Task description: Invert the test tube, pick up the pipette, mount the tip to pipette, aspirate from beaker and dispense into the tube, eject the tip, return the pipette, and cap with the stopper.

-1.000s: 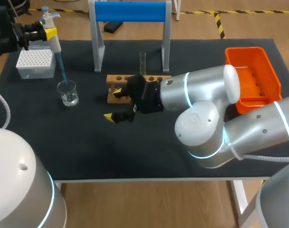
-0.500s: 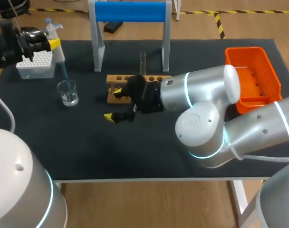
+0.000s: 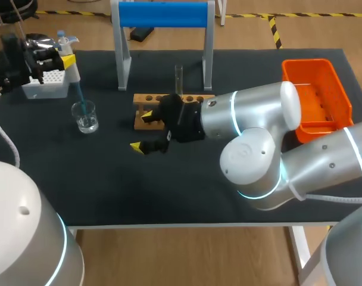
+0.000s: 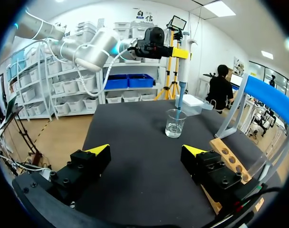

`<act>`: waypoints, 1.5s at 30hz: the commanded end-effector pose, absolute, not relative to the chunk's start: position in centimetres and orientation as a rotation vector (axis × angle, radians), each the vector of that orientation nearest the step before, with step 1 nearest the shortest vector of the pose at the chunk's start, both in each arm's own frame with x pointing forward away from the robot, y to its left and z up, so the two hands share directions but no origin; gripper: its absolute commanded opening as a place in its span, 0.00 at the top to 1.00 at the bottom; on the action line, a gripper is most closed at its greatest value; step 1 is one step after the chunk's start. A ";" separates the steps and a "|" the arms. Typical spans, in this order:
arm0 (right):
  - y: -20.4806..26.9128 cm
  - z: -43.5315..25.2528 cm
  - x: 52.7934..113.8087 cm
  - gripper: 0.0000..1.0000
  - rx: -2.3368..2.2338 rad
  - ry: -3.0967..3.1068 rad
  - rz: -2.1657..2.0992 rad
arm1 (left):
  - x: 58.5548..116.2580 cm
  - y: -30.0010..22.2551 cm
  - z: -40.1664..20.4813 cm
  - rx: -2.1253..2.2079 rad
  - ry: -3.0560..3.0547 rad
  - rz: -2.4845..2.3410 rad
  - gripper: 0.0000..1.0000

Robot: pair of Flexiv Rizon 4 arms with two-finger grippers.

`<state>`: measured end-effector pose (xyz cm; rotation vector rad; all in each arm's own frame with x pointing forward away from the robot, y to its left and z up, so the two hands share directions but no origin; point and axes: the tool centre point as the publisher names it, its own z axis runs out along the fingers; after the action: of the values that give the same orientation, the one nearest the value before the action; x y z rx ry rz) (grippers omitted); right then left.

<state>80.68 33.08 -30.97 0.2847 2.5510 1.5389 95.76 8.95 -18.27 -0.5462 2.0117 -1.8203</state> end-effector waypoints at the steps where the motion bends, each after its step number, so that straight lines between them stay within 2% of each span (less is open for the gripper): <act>1: 33.0 -31.0 80.7 0.00 0.282 2.552 1.543 | 95.8 9.0 -18.5 -0.545 1.998 -1.815 1.00; 45: 33.0 -31.0 80.7 0.00 0.282 2.552 1.543 | 95.4 9.0 -20.0 -0.551 1.981 -1.745 1.00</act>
<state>80.72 33.10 -31.00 0.2842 2.5514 1.5392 95.61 9.01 -20.02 -0.5494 1.9922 -1.7471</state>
